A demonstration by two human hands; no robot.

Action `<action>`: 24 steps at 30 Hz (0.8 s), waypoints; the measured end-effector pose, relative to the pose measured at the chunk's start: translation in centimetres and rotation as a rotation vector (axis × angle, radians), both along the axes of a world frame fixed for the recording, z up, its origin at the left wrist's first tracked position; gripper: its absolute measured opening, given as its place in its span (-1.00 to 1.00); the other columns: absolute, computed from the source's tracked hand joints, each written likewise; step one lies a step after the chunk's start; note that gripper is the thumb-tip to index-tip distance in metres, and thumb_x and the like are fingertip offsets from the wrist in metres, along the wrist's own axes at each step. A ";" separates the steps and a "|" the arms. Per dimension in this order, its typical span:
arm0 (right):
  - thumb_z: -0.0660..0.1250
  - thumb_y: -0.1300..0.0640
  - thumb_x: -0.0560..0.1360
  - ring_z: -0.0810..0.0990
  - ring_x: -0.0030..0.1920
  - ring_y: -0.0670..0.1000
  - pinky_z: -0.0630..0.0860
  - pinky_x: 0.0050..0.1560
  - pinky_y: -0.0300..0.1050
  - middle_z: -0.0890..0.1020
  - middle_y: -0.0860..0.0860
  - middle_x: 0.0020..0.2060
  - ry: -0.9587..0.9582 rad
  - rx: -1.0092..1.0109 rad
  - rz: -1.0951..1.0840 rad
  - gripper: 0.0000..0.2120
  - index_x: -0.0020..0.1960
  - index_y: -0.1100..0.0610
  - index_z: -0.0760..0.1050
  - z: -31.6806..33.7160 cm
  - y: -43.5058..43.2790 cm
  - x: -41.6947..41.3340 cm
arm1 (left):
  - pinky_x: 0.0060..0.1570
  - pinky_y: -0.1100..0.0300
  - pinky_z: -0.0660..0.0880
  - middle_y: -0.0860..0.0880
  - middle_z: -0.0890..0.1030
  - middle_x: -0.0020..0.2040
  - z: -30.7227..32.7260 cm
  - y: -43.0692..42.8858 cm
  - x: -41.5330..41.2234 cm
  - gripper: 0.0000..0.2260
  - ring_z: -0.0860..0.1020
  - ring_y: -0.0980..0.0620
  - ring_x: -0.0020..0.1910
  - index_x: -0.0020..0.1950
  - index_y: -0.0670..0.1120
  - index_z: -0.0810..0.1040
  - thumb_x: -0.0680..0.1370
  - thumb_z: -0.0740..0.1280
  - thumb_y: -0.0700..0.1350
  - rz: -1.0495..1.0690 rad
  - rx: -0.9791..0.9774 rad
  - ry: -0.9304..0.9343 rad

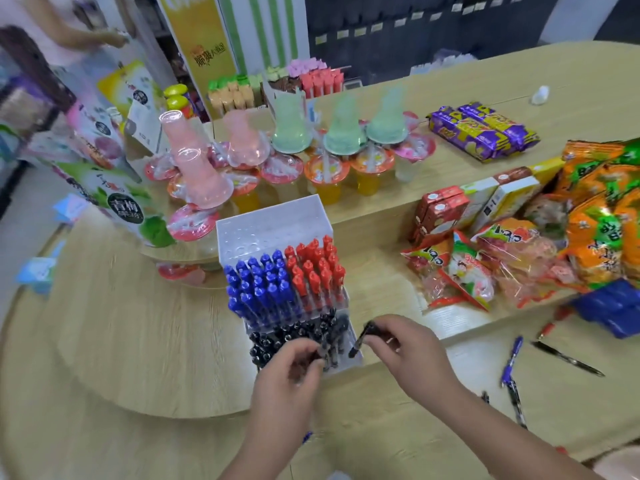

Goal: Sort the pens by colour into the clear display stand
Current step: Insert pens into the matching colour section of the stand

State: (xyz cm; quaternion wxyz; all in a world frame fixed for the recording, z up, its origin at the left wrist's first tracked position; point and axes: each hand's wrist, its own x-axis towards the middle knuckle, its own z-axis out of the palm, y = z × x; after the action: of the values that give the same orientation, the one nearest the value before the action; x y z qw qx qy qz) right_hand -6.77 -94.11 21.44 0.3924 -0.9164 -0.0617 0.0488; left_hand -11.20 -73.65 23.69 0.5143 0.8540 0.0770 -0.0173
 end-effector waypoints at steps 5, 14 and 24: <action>0.28 -0.16 0.54 0.53 -0.18 -0.18 0.51 -0.17 -0.18 0.58 -0.21 -0.12 -0.025 -0.088 0.110 -0.78 0.08 -0.08 0.56 -0.8 1.2 0.9 | -0.09 0.38 0.51 0.13 0.61 -0.07 0.8 -1.3 2.5 -0.78 0.59 0.22 -0.08 -0.03 0.14 0.56 0.51 0.44 -0.20 0.007 0.022 -0.066; 0.19 -0.12 0.58 0.56 0.05 -0.04 0.50 -0.12 -0.08 0.61 -0.11 -0.01 -0.017 -0.322 0.250 -0.78 0.12 -0.08 0.53 -2.4 2.3 0.9 | -0.05 0.30 0.54 0.14 0.63 -0.09 0.3 -1.2 4.0 -0.82 0.59 0.23 -0.09 0.01 0.10 0.56 0.52 0.43 -0.17 0.015 0.026 -0.011; 0.36 -0.08 0.49 0.62 -0.14 -0.04 0.44 -0.30 -0.16 0.63 -0.13 -0.17 -0.077 -0.275 0.145 -0.86 -0.02 -0.05 0.57 -4.2 3.1 -0.2 | -0.02 0.14 0.59 0.13 0.63 -0.12 0.0 -1.0 4.1 -0.80 0.61 0.17 -0.10 -0.05 0.13 0.56 0.50 0.43 -0.18 -0.038 0.017 0.009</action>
State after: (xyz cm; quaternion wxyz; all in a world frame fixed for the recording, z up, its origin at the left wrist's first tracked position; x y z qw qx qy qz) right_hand -6.99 -91.03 17.22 0.2561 -0.9559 -0.1351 0.0499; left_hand -7.07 -74.63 23.74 0.5064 0.8595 0.0631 -0.0304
